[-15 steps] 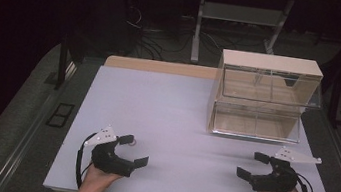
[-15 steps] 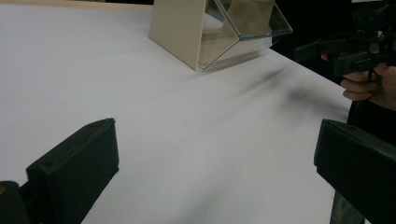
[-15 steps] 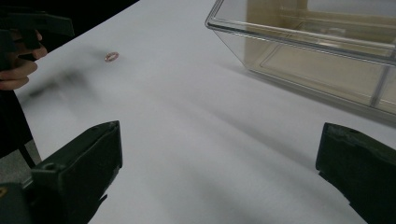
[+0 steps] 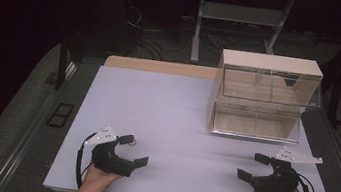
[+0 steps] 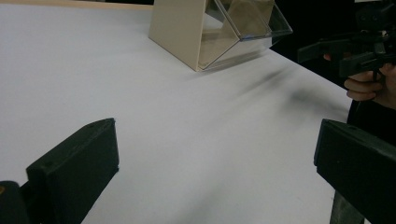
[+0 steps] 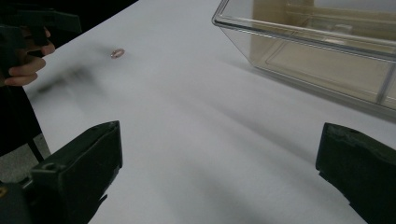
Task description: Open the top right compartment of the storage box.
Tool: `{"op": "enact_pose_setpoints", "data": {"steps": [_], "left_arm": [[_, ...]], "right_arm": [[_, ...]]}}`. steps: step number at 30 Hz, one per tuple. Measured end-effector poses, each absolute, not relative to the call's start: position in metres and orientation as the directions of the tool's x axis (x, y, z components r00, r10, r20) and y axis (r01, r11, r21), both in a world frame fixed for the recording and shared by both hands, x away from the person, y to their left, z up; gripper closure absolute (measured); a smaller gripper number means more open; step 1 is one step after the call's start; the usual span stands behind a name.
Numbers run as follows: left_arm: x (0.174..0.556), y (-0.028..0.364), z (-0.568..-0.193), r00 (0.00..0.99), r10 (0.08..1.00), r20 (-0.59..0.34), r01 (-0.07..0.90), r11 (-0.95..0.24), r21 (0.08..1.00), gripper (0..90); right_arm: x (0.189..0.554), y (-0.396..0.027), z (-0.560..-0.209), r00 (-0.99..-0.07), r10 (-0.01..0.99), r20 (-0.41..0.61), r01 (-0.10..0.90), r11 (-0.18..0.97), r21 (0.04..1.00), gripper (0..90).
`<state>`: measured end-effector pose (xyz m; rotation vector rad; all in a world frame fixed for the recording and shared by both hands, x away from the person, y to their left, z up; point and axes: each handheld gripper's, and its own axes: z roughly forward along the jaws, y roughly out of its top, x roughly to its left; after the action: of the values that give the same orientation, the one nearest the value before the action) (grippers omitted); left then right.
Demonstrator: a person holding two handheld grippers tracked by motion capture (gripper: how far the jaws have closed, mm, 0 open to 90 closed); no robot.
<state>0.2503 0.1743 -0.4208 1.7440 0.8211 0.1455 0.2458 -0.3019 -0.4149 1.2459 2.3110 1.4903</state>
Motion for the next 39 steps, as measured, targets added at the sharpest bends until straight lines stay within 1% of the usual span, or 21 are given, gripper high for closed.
{"op": "enact_pose_setpoints", "data": {"steps": [9,17,39], "left_arm": [[0.250,0.175,-0.421,0.743,0.594,-0.307,0.454,-0.110,0.884,0.0],[0.250,0.175,-0.421,0.741,0.596,-0.308,0.455,-0.108,0.884,0.0],[0.250,0.175,-0.422,0.736,0.598,-0.317,0.461,-0.100,0.882,0.0]], "right_arm": [[0.246,-0.299,-0.411,-0.661,0.690,0.294,0.576,0.215,0.789,0.2],[0.247,-0.301,-0.405,-0.657,0.693,0.298,0.589,0.224,0.777,0.2],[0.261,-0.326,-0.373,-0.659,0.702,0.271,0.581,0.245,0.776,0.8]]}}
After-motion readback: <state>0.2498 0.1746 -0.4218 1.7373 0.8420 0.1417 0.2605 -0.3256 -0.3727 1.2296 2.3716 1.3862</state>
